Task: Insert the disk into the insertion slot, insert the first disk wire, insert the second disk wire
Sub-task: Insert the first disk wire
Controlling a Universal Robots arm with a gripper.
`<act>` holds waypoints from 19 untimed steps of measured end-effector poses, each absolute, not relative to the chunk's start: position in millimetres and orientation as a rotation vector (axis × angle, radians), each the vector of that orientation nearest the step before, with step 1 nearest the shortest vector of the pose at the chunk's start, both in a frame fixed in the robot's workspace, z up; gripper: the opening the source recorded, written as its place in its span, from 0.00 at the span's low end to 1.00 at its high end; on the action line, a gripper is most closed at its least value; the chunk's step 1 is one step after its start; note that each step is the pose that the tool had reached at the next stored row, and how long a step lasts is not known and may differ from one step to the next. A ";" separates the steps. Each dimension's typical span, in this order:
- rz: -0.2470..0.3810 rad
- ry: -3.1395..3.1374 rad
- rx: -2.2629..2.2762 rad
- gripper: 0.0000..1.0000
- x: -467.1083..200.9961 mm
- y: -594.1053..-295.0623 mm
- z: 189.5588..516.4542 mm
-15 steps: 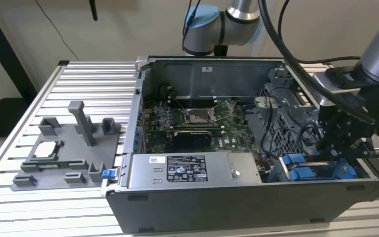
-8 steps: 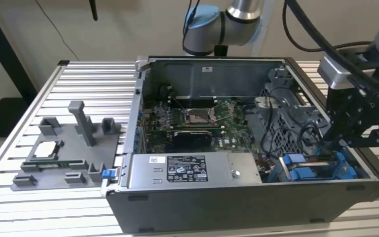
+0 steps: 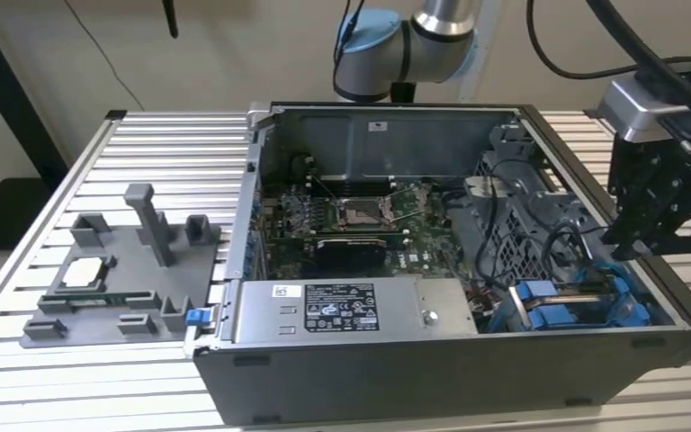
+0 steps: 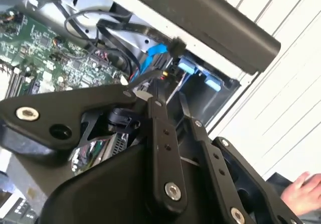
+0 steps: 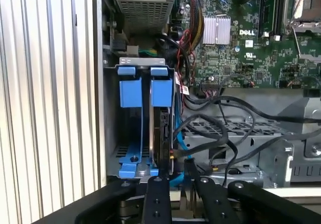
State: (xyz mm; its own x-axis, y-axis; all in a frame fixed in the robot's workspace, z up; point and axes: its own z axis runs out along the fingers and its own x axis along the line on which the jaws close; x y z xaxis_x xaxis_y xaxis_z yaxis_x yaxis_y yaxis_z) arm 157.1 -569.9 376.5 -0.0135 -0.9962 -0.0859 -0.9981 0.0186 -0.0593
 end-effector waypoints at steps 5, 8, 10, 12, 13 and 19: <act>0.076 2.143 -2.108 1.00 172.2 -569.9 376.4; 0.092 2.136 -2.100 1.00 175.1 -570.0 374.2; 0.093 2.135 -2.099 1.00 175.9 -570.1 371.9; 0.094 2.135 -2.098 1.00 176.4 -570.1 369.2; 0.094 2.135 -2.098 1.00 176.5 -570.1 368.7; 0.094 2.135 -2.098 1.00 176.7 -570.1 368.0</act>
State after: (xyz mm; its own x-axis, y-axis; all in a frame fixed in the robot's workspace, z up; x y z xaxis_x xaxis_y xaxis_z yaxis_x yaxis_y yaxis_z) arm 176.7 -570.1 368.0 -0.0126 -0.9889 -0.1480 -0.9981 0.0214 -0.0581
